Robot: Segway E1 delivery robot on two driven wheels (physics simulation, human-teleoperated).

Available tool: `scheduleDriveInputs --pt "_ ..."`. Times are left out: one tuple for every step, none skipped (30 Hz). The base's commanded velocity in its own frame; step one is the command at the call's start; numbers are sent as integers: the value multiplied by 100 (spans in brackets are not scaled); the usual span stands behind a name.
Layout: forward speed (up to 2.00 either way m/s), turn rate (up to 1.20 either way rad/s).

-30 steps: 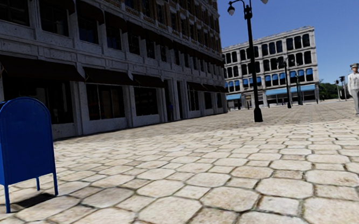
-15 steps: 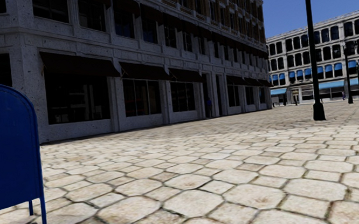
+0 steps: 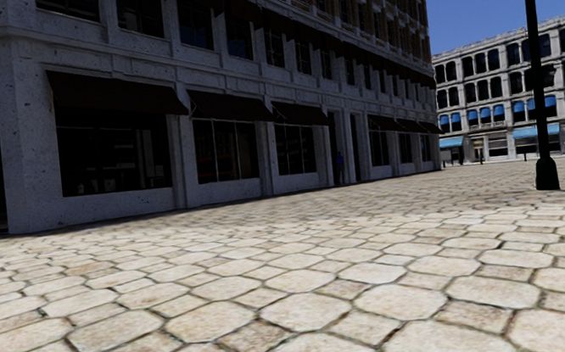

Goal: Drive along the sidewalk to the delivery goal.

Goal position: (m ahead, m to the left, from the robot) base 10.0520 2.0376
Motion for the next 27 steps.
scheduleDriveInputs --pt "200 27" --pt "200 31" --pt "200 33" --pt "200 33" --pt "200 34" --pt "200 34" --pt "200 34" --pt "200 34" --pt "200 34" --pt "200 34" --pt "200 34" --pt "200 34" --pt "200 34" --pt "200 34" --pt "200 34" --pt "200 34" --pt "200 34" --pt "200 34" --pt "200 31" --pt "200 31" --pt "200 13" --pt "200 1" --pt "200 0" --pt "200 0" --pt "200 0" --pt "200 0" --pt "200 0"
